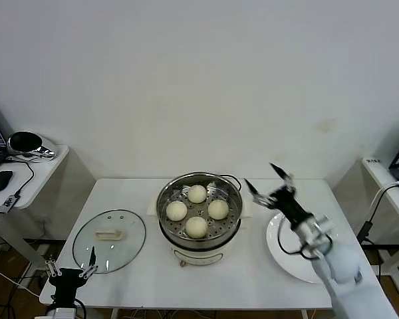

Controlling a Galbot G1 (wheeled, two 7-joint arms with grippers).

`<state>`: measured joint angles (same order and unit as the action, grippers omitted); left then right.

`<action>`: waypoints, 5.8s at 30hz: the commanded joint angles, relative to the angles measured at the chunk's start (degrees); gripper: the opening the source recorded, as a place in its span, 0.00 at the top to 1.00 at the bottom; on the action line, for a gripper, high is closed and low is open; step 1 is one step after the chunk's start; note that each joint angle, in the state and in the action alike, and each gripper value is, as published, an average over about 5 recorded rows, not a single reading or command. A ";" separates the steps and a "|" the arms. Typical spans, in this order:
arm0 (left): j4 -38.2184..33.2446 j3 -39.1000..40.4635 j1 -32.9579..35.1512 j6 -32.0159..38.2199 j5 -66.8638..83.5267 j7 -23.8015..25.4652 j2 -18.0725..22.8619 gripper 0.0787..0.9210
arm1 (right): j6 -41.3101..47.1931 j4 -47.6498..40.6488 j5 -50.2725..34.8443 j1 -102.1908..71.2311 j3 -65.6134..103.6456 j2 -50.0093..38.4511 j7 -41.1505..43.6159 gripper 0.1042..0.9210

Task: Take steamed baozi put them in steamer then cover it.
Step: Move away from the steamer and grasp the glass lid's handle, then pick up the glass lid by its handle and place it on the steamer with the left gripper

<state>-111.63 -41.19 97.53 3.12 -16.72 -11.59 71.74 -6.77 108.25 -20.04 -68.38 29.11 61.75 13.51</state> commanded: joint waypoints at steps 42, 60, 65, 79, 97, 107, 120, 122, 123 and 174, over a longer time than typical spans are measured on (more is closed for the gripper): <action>32.77 14.19 -29.68 0.70 -59.09 1.06 -11.30 0.12 | -6.20 5.75 5.82 -24.37 30.22 16.89 -9.39 0.12; 39.14 15.79 -34.82 1.12 -57.26 1.14 -11.21 0.17 | -6.92 5.42 6.43 -24.89 29.95 17.69 -8.66 0.12; 41.22 15.92 -35.44 1.71 -56.46 1.06 -11.06 0.34 | -6.92 5.34 6.52 -24.81 29.88 17.80 -8.57 0.12; 40.71 16.03 -34.90 2.22 -51.33 0.60 -11.27 0.82 | -7.08 5.36 6.88 -24.76 29.75 18.08 -8.29 0.12; -2.58 -0.07 -10.91 -19.58 -30.74 7.81 -18.62 0.92 | -7.09 6.15 9.12 -24.36 26.30 17.89 -7.67 0.12; -17.73 3.11 -12.45 -32.04 -21.31 13.23 -23.22 0.92 | -7.12 7.01 10.85 -24.52 22.86 18.46 -7.68 0.12; -4.78 38.70 -40.57 -41.34 -33.32 13.58 -18.76 0.92 | -7.75 6.83 15.42 -24.13 20.72 21.53 -9.23 0.12; -2.95 41.90 -44.20 -41.76 -38.62 15.32 -15.67 0.92 | -7.85 6.64 16.29 -24.06 20.71 21.90 -9.60 0.12; -2.17 42.89 -45.36 -41.74 -41.03 16.19 -14.25 0.92 | -7.93 6.48 16.59 -23.98 20.65 22.05 -9.74 0.12; 12.06 52.44 -50.33 -44.69 -65.07 29.85 7.50 0.92 | -9.81 3.26 19.62 -23.07 18.82 23.09 -10.33 0.12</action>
<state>-100.16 10.84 47.32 -41.48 -80.81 17.88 78.31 -16.53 111.58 -0.48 -91.48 47.93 84.81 3.20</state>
